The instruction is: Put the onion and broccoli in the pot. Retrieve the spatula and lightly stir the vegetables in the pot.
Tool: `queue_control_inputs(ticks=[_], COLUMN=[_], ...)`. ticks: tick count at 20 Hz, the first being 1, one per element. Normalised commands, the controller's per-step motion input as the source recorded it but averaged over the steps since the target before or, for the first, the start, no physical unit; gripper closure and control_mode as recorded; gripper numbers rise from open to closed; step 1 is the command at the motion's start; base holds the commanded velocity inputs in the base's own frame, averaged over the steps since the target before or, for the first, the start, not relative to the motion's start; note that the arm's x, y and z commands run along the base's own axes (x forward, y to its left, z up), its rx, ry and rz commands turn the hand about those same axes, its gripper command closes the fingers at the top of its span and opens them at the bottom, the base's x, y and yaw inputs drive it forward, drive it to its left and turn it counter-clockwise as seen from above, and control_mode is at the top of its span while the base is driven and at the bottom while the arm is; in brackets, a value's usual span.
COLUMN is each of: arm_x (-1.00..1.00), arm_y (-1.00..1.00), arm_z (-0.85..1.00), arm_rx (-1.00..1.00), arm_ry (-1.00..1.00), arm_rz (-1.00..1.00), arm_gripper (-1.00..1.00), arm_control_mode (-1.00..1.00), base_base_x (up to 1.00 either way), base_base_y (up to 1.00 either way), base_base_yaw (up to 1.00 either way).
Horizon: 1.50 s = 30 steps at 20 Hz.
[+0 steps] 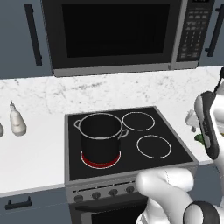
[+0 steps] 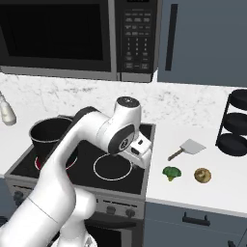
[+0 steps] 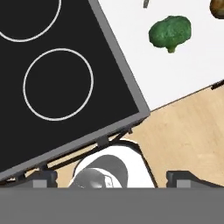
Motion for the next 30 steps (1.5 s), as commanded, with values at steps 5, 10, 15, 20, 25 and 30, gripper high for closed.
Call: queue_control_inputs(ticks=[5, 10, 15, 20, 25, 30], arm_x=[0.29, 0.48, 0.42, 0.27, 0.37, 0.29], arm_y=[-0.87, -0.64, -0.7, -0.49, -0.24, -0.12], arm_z=[-0.43, -0.34, -0.3, -0.36, -0.38, -0.34], arm_rx=[0.21, 0.22, 0.26, 0.12, 0.0, 0.0], arm_ry=[0.1, 0.05, 0.01, 0.01, 0.0, 0.0], arm_rz=[-0.21, -0.04, 0.0, 0.0, 0.0, -0.01], arm_gripper=[-1.0, -1.0, -1.0, -1.0, -1.0, -1.0], arm_control_mode=[-1.0, -1.0, -1.0, -1.0, -1.0, -1.0], base_base_x=[0.0, 0.0, 0.0, 0.0, 0.0, 0.0], base_base_y=[0.0, 0.0, 0.0, 0.0, 0.0, 0.0], base_base_yaw=[0.0, 0.0, 0.0, 0.0, 0.0, 0.0])
